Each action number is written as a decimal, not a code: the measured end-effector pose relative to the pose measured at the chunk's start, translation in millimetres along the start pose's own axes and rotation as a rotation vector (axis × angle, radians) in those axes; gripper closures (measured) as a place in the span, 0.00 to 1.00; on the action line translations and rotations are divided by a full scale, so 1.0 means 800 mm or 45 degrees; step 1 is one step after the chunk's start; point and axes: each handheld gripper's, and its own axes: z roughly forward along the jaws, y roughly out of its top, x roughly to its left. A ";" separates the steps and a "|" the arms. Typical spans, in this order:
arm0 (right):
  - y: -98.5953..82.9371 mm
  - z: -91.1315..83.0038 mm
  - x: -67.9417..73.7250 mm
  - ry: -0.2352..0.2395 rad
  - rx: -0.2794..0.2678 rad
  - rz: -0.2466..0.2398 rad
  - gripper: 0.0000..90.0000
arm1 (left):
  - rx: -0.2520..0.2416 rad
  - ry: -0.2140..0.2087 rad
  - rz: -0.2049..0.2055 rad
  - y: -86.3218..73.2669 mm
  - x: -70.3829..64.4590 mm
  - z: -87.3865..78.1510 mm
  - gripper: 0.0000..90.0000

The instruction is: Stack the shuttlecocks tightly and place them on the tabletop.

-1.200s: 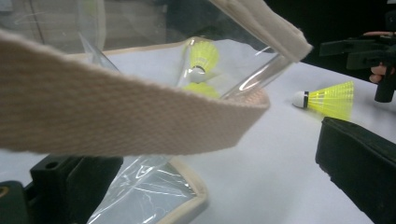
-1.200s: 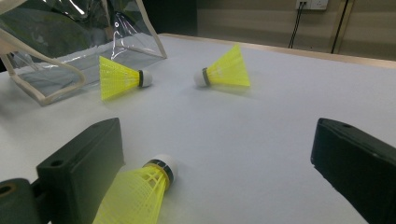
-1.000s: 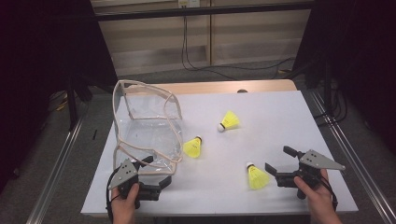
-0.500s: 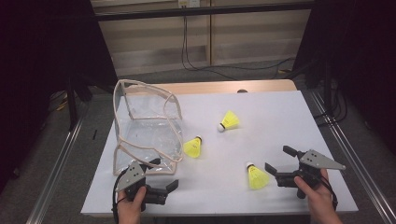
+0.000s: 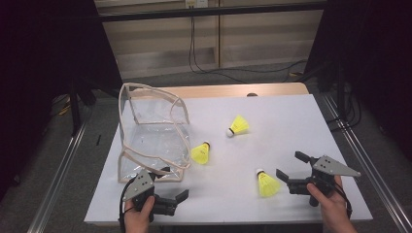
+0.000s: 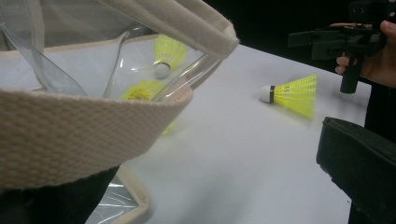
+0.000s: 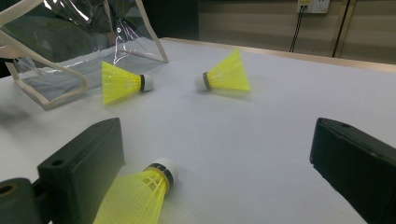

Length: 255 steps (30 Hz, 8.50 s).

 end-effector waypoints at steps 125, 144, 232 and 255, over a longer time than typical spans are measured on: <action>0.002 0.001 0.006 0.004 -0.012 -0.021 0.03 | 0.239 0.303 -0.071 0.011 -0.063 0.170 0.06; 0.003 0.001 0.007 0.013 -0.014 -0.023 0.03 | 0.159 0.427 -0.103 0.014 -0.068 0.176 0.05; 0.004 -0.002 0.004 0.016 -0.029 -0.013 0.03 | 0.227 0.652 -0.236 0.043 -0.042 0.236 0.25; 0.005 -0.002 0.005 0.025 -0.031 -0.013 0.03 | 0.197 0.648 -0.365 0.045 -0.026 0.235 1.00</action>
